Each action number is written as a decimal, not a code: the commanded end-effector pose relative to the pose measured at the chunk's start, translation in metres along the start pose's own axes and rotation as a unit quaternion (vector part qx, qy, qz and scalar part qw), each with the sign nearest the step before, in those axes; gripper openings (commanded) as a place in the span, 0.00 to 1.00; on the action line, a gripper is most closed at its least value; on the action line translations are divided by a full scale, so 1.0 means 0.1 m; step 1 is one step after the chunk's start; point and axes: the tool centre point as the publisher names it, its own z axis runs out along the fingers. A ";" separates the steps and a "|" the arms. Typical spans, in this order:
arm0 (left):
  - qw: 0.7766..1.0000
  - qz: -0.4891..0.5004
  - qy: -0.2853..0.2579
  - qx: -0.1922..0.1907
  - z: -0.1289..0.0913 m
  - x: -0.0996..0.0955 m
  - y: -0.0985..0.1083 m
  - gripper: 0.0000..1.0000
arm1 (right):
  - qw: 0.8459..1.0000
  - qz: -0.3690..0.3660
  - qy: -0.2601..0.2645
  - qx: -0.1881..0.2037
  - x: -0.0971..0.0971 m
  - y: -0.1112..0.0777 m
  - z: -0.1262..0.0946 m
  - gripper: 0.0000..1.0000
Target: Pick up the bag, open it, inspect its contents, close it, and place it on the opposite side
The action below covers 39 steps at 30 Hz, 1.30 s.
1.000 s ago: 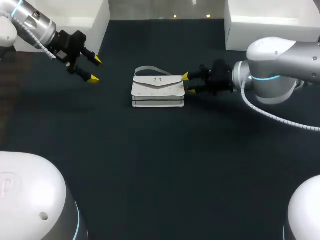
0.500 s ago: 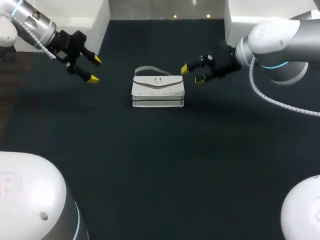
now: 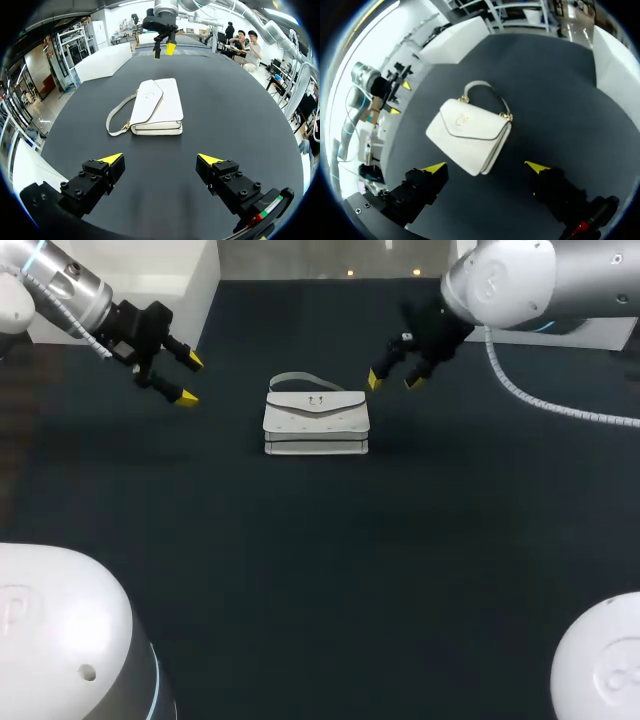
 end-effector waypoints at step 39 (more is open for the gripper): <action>0.982 0.170 -0.072 -0.029 0.16 -0.27 -0.50 1.00 | 0.945 -0.237 -0.227 0.018 0.11 -0.22 0.00 1.00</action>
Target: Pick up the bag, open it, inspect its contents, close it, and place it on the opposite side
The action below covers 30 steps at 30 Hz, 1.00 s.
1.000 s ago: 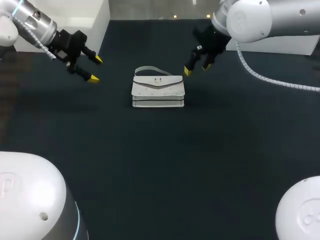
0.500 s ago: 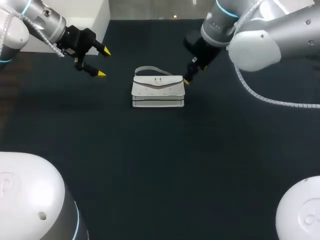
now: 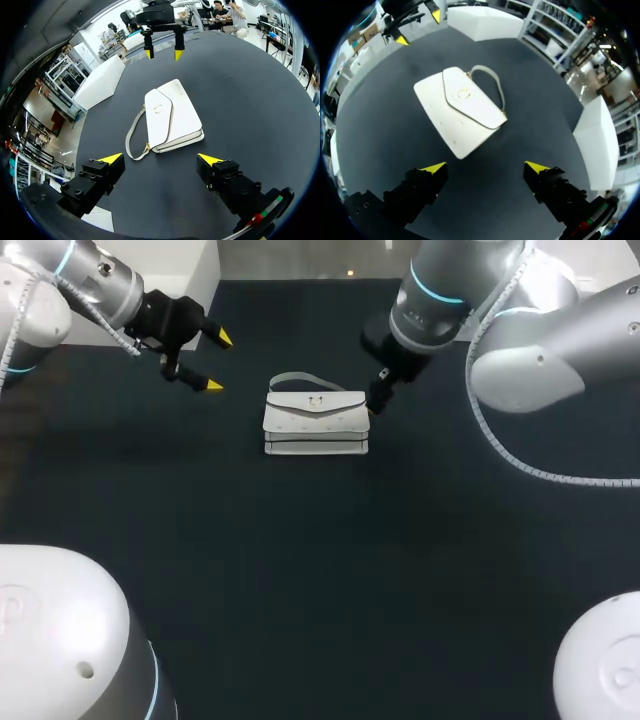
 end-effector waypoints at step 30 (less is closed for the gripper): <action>0.994 0.084 -0.016 0.073 0.29 -0.06 -0.30 1.00 | 0.911 -0.328 -0.228 -0.107 0.32 0.21 0.06 1.00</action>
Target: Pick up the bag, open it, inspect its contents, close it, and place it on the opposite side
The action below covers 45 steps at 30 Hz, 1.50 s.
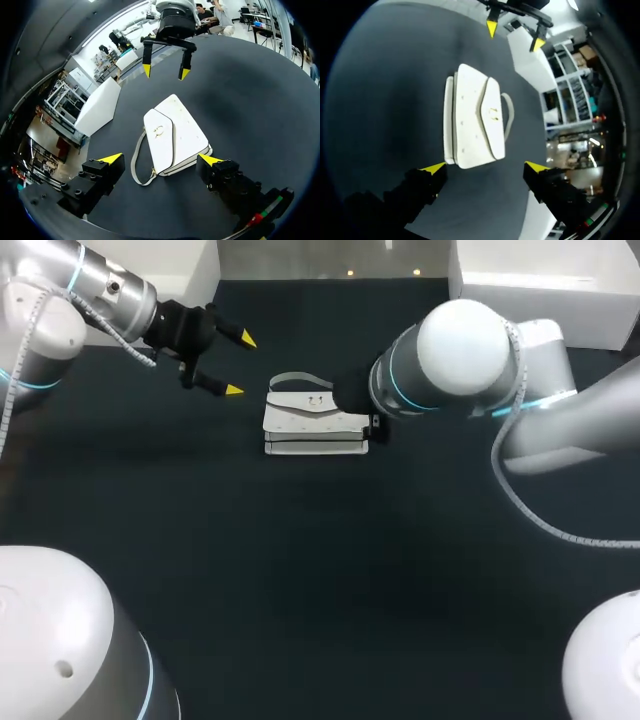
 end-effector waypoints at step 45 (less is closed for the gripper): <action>0.997 0.072 -0.022 0.023 0.55 -0.10 -0.16 1.00 | 0.991 -0.031 -0.130 0.000 0.38 0.24 0.65 0.38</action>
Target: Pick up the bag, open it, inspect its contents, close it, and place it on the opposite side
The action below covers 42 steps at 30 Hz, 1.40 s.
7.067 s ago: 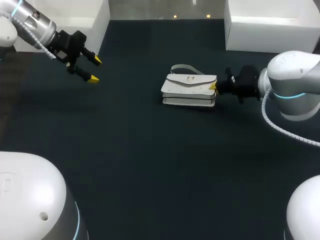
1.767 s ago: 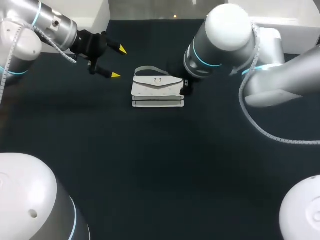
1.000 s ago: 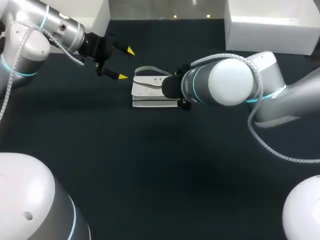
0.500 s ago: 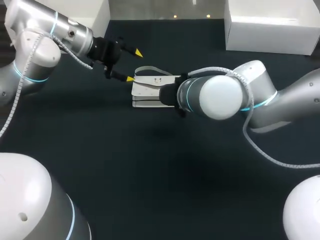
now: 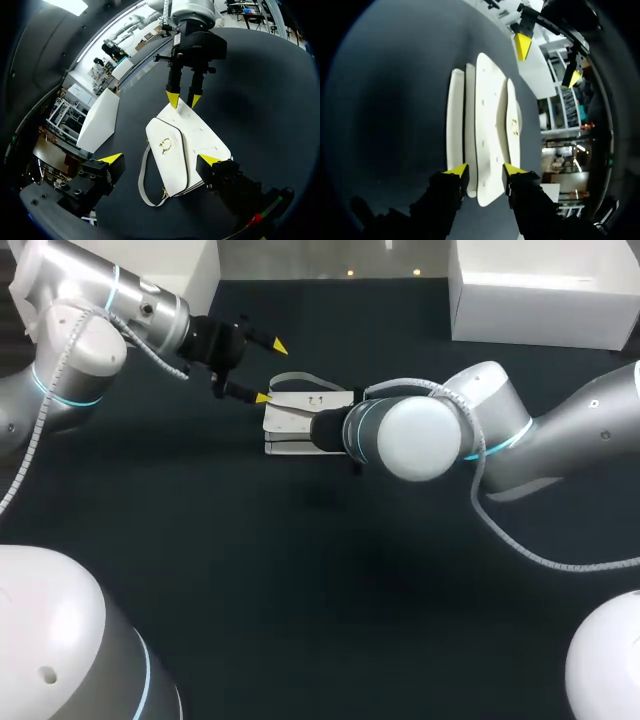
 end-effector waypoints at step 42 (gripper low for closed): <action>0.997 0.072 0.003 0.004 0.29 0.36 -0.11 0.69 | 0.996 0.017 -0.081 0.032 0.16 0.05 0.06 0.00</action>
